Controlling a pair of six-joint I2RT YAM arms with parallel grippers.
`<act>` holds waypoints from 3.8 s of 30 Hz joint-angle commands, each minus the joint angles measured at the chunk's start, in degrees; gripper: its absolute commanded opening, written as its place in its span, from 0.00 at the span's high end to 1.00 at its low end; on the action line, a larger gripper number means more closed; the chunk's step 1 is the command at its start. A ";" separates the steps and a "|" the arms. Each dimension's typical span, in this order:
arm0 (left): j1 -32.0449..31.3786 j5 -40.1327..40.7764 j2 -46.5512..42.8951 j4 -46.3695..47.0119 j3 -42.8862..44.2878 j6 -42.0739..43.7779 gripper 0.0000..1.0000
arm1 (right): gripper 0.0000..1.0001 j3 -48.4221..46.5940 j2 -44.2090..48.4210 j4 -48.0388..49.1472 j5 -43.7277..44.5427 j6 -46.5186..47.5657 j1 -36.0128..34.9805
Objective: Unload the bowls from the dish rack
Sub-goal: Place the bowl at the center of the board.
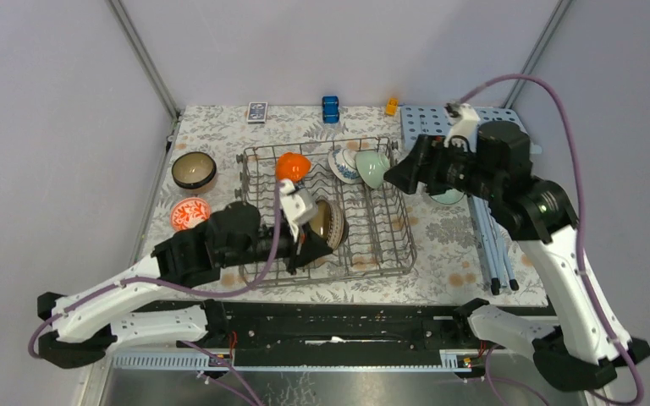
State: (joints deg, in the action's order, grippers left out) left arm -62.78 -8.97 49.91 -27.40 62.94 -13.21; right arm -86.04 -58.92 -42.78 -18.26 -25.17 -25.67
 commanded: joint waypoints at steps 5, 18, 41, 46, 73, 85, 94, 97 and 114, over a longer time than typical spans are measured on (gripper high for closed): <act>-25.78 33.72 6.65 -13.09 2.33 12.54 1.00 | 0.23 -9.95 -9.56 -11.65 12.44 8.76 -12.41; -40.29 37.88 18.32 -16.01 -3.22 33.42 1.00 | 0.30 0.85 -7.70 -14.69 16.26 9.55 -27.91; -43.98 34.02 19.49 -15.58 -8.68 38.23 1.00 | 0.44 9.48 -20.02 -10.25 39.09 -1.76 -54.55; -44.52 33.77 19.00 -15.55 -9.37 37.58 1.00 | 0.48 10.40 -20.87 -10.68 39.38 -1.67 -54.81; -44.79 32.87 17.96 -15.40 -9.15 34.81 1.00 | 0.74 14.34 -21.52 -9.94 36.69 -3.28 -55.72; -44.79 40.83 17.27 -12.44 -8.36 27.99 0.32 | 1.00 14.51 -16.66 -6.71 42.40 -7.96 -55.72; -44.79 49.17 11.91 -5.69 -4.77 22.17 0.01 | 1.00 6.78 -15.81 -4.31 46.90 -4.03 -45.68; -44.79 50.66 10.98 -4.34 -2.28 18.61 0.01 | 1.00 7.28 -13.10 0.01 42.01 -1.96 -35.74; -31.18 55.99 4.32 32.75 -16.82 4.46 0.01 | 1.00 22.42 6.27 0.71 42.42 -7.62 3.24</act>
State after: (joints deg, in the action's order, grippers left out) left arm -100.75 45.67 55.22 -5.65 48.73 2.44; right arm -67.72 -56.16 -44.40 24.29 -29.06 -28.18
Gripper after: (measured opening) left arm 0.987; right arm 0.048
